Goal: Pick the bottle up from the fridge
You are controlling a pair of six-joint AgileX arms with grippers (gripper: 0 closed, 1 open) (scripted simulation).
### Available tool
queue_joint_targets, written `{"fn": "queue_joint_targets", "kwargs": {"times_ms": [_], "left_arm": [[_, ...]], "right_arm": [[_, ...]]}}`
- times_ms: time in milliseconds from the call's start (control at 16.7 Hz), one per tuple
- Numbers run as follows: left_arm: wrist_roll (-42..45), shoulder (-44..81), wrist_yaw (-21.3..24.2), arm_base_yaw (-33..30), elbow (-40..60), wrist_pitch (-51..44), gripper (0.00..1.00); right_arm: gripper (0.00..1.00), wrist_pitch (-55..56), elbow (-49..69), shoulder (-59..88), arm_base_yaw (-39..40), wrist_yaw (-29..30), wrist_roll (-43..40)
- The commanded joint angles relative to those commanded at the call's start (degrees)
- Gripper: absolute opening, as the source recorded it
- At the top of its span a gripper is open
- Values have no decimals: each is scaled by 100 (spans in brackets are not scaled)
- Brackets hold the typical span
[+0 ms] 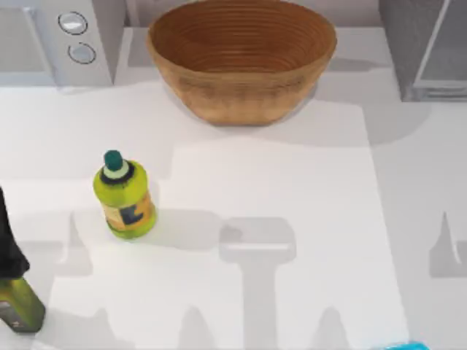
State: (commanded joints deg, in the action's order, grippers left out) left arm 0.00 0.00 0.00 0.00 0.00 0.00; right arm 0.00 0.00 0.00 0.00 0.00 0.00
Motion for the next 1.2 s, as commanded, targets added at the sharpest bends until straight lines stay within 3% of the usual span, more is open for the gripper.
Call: {"fn": "queue_joint_targets", "kwargs": {"times_ms": [240, 420, 1200], "left_arm": [[0, 0, 0, 0, 0, 0, 100], [0, 0, 0, 0, 0, 0, 100], [0, 0, 0, 0, 0, 0, 100]], "right_arm": [[100, 178, 31, 174, -63, -70, 1], [100, 895, 144, 882, -314, -323, 5], [100, 6804, 718, 7708, -2258, -2175, 89]]}}
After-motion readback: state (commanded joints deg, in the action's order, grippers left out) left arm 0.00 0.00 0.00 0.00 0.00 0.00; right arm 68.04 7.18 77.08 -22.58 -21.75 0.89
